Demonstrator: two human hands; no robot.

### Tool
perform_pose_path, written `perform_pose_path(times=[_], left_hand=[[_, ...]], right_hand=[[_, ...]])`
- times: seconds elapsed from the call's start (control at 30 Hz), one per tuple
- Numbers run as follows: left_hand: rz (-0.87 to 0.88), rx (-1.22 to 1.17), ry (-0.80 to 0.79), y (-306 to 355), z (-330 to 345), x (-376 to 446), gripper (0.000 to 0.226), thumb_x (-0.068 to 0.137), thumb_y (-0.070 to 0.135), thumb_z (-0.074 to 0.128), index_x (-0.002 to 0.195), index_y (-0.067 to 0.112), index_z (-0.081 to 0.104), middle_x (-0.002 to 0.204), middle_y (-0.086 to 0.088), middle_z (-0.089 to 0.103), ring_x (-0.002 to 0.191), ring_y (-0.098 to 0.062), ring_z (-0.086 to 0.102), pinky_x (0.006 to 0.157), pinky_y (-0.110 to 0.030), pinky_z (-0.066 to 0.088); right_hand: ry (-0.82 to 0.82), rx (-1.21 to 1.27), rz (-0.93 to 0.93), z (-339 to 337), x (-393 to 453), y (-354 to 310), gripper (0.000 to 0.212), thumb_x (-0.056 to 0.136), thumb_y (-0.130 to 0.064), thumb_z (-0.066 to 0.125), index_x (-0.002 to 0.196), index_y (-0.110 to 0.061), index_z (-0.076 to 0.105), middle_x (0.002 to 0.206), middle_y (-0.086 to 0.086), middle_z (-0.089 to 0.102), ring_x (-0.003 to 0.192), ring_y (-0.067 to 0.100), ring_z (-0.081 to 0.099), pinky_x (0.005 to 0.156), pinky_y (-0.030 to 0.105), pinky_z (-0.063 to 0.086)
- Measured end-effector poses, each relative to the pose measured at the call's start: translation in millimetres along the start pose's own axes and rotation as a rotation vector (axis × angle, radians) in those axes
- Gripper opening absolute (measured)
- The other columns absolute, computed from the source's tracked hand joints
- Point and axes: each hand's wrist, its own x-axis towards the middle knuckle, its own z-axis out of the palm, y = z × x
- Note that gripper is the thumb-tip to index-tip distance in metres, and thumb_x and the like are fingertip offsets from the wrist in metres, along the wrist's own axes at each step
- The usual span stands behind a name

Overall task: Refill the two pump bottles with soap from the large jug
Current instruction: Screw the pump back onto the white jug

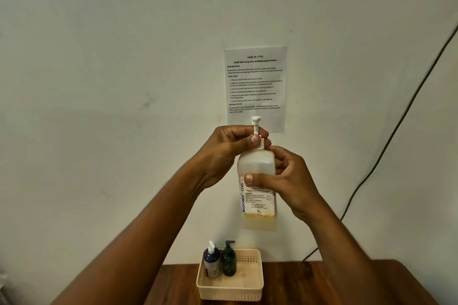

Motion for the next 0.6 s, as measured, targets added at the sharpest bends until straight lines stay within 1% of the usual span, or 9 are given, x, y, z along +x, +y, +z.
perform_pose_path(times=[0.07, 0.1, 0.17, 0.23, 0.3, 0.33, 0.47, 0.57, 0.6], left_hand=[[0.0, 0.063, 0.051, -2.9, 1.5, 1.8, 0.027, 0.097, 0.011, 0.068, 0.119, -0.005, 0.072, 0.112, -0.02, 0.076, 0.107, -0.029, 0.073, 0.093, -0.037, 0.06], [0.016, 0.103, 0.099, -3.9, 3.4, 2.3, 0.026, 0.096, 0.013, 0.071, 0.116, -0.002, 0.075, 0.112, -0.017, 0.078, 0.106, -0.025, 0.075, 0.092, -0.035, 0.06], [0.067, 0.192, 0.226, -6.6, 8.1, 3.6, 0.02, 0.089, 0.017, 0.081, 0.105, 0.005, 0.081, 0.103, -0.012, 0.081, 0.096, -0.021, 0.078, 0.084, -0.031, 0.062], [0.09, 0.29, 0.312, -10.2, 11.9, 5.5, 0.018, 0.083, 0.021, 0.088, 0.097, 0.01, 0.083, 0.093, -0.008, 0.082, 0.089, -0.02, 0.08, 0.079, -0.033, 0.065], [0.071, 0.32, 0.326, -12.1, 14.2, 7.3, 0.016, 0.084, 0.02, 0.087, 0.096, 0.011, 0.083, 0.091, -0.008, 0.082, 0.088, -0.023, 0.08, 0.08, -0.036, 0.066], [0.058, 0.308, 0.314, -12.2, 14.5, 7.9, 0.014, 0.085, 0.017, 0.086, 0.096, 0.01, 0.083, 0.092, -0.009, 0.082, 0.088, -0.023, 0.08, 0.08, -0.037, 0.066], [0.038, 0.166, 0.24, -15.3, 14.7, 5.1, 0.01, 0.088, 0.007, 0.082, 0.096, 0.002, 0.081, 0.095, -0.01, 0.081, 0.086, -0.019, 0.077, 0.076, -0.03, 0.063], [0.043, 0.114, 0.27, -25.1, 17.2, 2.3, 0.015, 0.087, 0.009, 0.083, 0.101, 0.004, 0.081, 0.098, -0.013, 0.082, 0.089, -0.022, 0.078, 0.079, -0.033, 0.064], [0.042, 0.121, 0.289, -28.5, 18.3, 1.5, 0.017, 0.087, 0.012, 0.083, 0.103, 0.005, 0.081, 0.099, -0.012, 0.082, 0.091, -0.023, 0.079, 0.08, -0.034, 0.065]], right_hand=[[0.028, -0.018, 0.01, 2.8, -0.9, 3.9, 0.07, 0.056, -0.044, 0.096, 0.118, -0.026, 0.07, 0.105, 0.0, 0.078, 0.094, 0.021, 0.077, 0.081, 0.047, 0.064], [0.05, -0.033, 0.008, 3.5, -0.8, 5.3, 0.071, 0.054, -0.047, 0.095, 0.118, -0.027, 0.069, 0.104, -0.002, 0.078, 0.093, 0.019, 0.077, 0.081, 0.045, 0.065], [0.087, -0.082, -0.008, 2.4, 1.3, 6.4, 0.072, 0.052, -0.051, 0.094, 0.116, -0.031, 0.068, 0.103, -0.007, 0.077, 0.092, 0.014, 0.076, 0.078, 0.038, 0.065], [0.084, -0.108, -0.028, 0.3, 3.5, 7.3, 0.07, 0.052, -0.052, 0.094, 0.115, -0.033, 0.068, 0.101, -0.011, 0.077, 0.091, 0.011, 0.075, 0.076, 0.033, 0.065], [0.075, -0.123, -0.039, -1.7, 4.2, 8.6, 0.07, 0.052, -0.053, 0.094, 0.114, -0.035, 0.068, 0.101, -0.014, 0.077, 0.092, 0.01, 0.075, 0.075, 0.031, 0.064], [0.07, -0.12, -0.036, -2.9, 4.2, 9.7, 0.07, 0.052, -0.052, 0.094, 0.114, -0.035, 0.068, 0.102, -0.013, 0.077, 0.092, 0.011, 0.075, 0.076, 0.032, 0.064], [0.006, -0.003, 0.002, -8.8, 2.7, 16.2, 0.065, 0.056, -0.039, 0.098, 0.114, -0.03, 0.072, 0.104, 0.001, 0.078, 0.093, 0.023, 0.077, 0.08, 0.047, 0.065], [-0.023, 0.002, 0.015, -11.4, 2.4, 21.0, 0.066, 0.058, -0.038, 0.098, 0.118, -0.029, 0.07, 0.106, 0.001, 0.078, 0.096, 0.024, 0.077, 0.081, 0.045, 0.064], [-0.034, 0.01, 0.025, -11.6, 2.4, 23.1, 0.068, 0.059, -0.037, 0.098, 0.12, -0.029, 0.069, 0.107, 0.001, 0.078, 0.097, 0.023, 0.077, 0.081, 0.044, 0.064]])
